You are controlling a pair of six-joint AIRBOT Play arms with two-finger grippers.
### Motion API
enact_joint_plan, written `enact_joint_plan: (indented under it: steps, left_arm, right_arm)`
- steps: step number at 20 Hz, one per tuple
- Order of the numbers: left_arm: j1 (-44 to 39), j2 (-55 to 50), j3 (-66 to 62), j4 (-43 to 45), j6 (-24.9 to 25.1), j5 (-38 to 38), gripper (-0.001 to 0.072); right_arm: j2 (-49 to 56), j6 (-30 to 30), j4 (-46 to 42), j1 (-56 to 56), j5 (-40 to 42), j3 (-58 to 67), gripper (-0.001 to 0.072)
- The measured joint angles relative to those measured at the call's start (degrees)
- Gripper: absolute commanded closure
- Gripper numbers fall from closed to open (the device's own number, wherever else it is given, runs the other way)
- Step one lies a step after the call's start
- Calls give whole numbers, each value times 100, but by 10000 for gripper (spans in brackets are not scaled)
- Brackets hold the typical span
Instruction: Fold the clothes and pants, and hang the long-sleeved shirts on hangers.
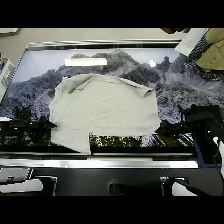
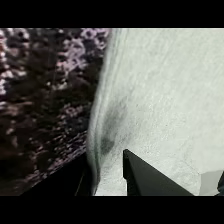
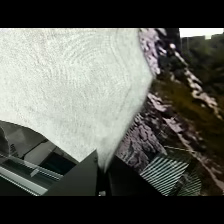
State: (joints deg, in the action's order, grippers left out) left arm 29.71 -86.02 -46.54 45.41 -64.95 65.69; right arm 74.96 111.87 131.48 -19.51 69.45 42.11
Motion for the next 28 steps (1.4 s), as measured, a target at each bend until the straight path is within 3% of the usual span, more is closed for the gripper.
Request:
enact_joint_plan:
  steps: [4,6,14,18,22,28]
  left_arm:
    - [-66,-20,-2,-118,37,37,485]
    - [-76,-9,-7,-140,96,153,694]
    - [-107,422,-249,-459,179,496,696]
    - [-363,855,-1084,-590,-4,529,697]
    - [-686,1257,-2732,-420,-621,505,697]
    - [-848,2127,-5772,1207,-2221,544,696]
  right_arm:
    - [-197,-42,17,0,13,0,680]
    - [-313,-46,35,0,13,0,680]
    - [-691,-238,345,15,57,168,682]
    - [-756,-262,560,358,-39,1163,683]
    - [-774,-743,205,820,-433,3049,682]
    - [-1150,-1390,-319,988,-404,6102,682]
